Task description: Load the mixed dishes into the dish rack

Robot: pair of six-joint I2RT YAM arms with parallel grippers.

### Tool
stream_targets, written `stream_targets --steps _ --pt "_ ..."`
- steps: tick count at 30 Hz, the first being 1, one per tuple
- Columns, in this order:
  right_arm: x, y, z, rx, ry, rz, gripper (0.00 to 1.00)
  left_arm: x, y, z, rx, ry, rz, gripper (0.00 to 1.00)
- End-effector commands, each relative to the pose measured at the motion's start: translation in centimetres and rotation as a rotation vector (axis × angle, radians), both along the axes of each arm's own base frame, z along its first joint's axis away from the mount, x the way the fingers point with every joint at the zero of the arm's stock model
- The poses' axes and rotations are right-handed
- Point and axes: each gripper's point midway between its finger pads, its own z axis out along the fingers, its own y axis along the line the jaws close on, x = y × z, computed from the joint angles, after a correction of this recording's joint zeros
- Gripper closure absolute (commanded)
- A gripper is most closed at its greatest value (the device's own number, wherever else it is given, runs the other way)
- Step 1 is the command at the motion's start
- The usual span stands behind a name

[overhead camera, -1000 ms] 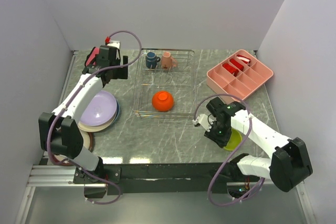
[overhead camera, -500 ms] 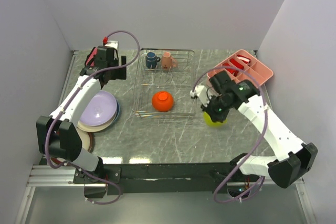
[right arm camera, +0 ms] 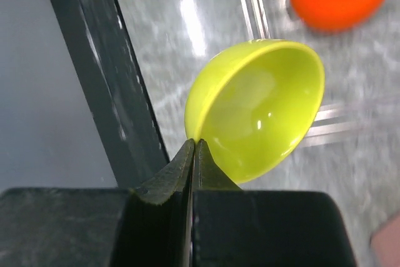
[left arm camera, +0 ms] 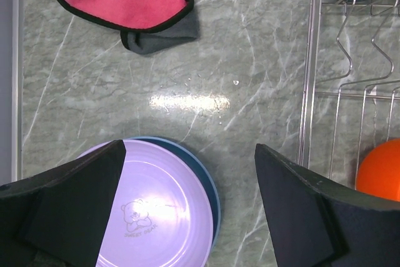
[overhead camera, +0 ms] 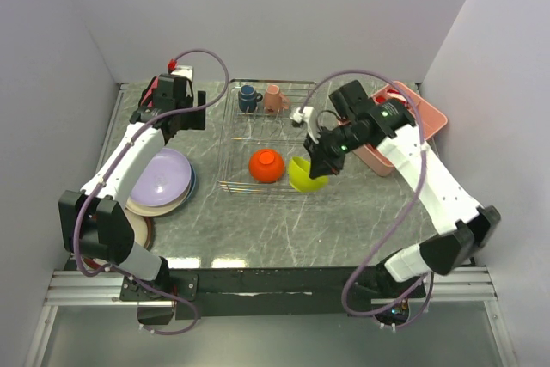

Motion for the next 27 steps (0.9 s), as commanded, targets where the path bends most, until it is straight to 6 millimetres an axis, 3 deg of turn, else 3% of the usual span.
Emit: stream_targets --steps 1,2,3,8,12,17,20,22,23,24,25,26,27 --pt "3.6 5.1 4.4 0.227 -0.086 0.049 1.00 0.2 1.6 2.4 0.020 -0.056 0.038 0.09" --pt "4.1 5.9 5.1 0.260 -0.085 0.058 1.00 0.1 1.9 2.2 0.022 -0.048 0.044 0.09" --pt "4.8 6.6 4.3 0.263 -0.046 0.051 1.00 0.2 2.2 2.0 0.025 -0.042 0.049 0.09" --pt "7.4 10.1 5.1 0.383 0.046 0.052 1.00 -0.2 2.9 1.3 0.056 -0.008 0.050 0.09" --pt "10.0 12.8 4.4 0.485 0.272 -0.031 1.00 -0.6 3.2 0.3 0.084 0.031 0.042 0.09" --pt "13.2 15.7 4.8 0.591 0.392 -0.039 1.00 -1.2 4.0 -1.1 0.132 0.082 0.048 0.09" --pt "15.0 17.3 3.2 0.618 0.505 -0.065 1.00 -1.5 4.1 -1.8 0.146 0.112 0.040 0.10" --pt "15.9 18.0 3.3 0.653 0.554 -0.076 1.00 -1.6 4.2 -2.1 0.150 0.124 0.041 0.10" --pt "16.0 18.2 2.0 0.654 0.593 -0.090 1.00 -1.6 4.3 -2.3 0.156 0.131 0.045 0.10" --pt "16.1 18.2 2.1 0.664 0.691 -0.150 1.00 -1.7 4.4 -2.5 0.161 0.139 0.048 0.10" --pt "17.1 18.6 3.9 0.789 0.566 -0.086 1.00 -1.7 4.5 -2.6 0.165 0.145 0.052 0.10" --pt "16.9 18.3 1.7 0.798 0.645 -0.142 1.00 -1.7 4.8 -2.6 0.194 0.152 0.032 0.09" --pt "16.9 18.3 1.9 0.805 0.765 -0.193 1.00 -1.8 4.8 -2.8 0.198 0.158 0.034 0.10"
